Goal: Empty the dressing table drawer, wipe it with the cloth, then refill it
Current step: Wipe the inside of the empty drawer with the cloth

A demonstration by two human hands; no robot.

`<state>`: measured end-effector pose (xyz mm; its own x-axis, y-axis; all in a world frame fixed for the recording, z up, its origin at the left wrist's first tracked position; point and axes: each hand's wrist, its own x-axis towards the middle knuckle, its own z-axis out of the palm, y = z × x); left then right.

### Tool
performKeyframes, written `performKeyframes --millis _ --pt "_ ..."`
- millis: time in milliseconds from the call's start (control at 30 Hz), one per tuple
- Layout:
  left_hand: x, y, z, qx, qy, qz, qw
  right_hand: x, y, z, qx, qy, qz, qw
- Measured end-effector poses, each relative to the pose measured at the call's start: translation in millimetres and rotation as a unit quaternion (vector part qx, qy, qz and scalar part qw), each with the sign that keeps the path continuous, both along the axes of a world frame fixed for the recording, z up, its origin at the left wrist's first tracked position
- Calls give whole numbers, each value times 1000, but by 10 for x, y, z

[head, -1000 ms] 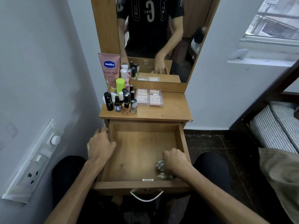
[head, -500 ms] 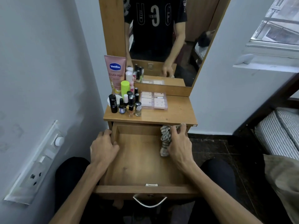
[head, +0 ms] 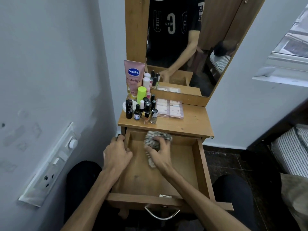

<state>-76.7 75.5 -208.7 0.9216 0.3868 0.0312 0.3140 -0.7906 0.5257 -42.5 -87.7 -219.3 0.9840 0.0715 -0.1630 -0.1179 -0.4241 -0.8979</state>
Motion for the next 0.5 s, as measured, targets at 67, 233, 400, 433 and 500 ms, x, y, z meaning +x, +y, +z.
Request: performKeyframes --millis 67,233,400,433,500 --pt "-16 -6 58 -3 7 0 1000 9 361 99 114 71 42 990" --pt "-56 76 132 -59 21 -11 998 79 838 113 186 161 -22 969" --pt "-61 152 232 -102 32 2 994 33 541 72 200 228 47 952" --pt "-54 165 238 -99 34 3 994 -4 489 53 187 243 71 949" --pt "-44 167 263 -91 39 5 995 -130 412 31 146 288 128 938"
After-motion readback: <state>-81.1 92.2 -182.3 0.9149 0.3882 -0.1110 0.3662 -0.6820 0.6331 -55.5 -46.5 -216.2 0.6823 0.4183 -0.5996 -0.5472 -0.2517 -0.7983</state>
